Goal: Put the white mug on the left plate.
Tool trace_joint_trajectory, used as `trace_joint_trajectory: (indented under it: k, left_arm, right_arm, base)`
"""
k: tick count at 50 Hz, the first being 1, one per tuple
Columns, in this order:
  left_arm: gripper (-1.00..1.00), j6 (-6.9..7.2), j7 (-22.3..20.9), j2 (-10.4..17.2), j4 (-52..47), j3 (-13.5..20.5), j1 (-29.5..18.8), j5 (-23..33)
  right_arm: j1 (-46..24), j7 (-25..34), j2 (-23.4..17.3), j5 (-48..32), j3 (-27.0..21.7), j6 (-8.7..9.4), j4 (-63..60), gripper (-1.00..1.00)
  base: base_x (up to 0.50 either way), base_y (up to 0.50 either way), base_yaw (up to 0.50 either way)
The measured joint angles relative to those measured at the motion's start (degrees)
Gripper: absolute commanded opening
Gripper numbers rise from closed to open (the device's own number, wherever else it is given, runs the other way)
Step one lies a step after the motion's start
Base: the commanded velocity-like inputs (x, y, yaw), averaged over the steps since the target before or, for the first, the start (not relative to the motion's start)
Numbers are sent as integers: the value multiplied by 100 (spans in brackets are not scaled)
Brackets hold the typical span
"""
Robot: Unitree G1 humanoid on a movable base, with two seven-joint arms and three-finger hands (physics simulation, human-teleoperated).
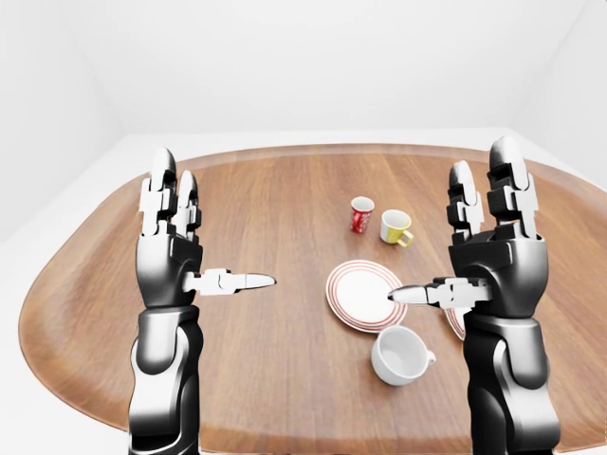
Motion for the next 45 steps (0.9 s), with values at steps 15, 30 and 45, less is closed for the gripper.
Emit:
trace_joint_trajectory:
  k: [15, 30, 45]
  left_arm:
    - [100, 0, -53, -9, 68, -32, 35, 26]
    - [100, 0, -76, -11, 105, -27, 50, 40]
    - [100, 0, -84, -13, 88, -35, 58, 63]
  right_arm:
    - [16, 49, 1, -25, 21, 0, 27, 100]
    - [4, -72, -30, -345, 100, 0, 91, 100]
    - [391, 176, 6, -960, 386, 0, -396, 100]
  base:
    - [50, 5, 0]
    - [22, 1, 0]
    - [0, 0, 0]
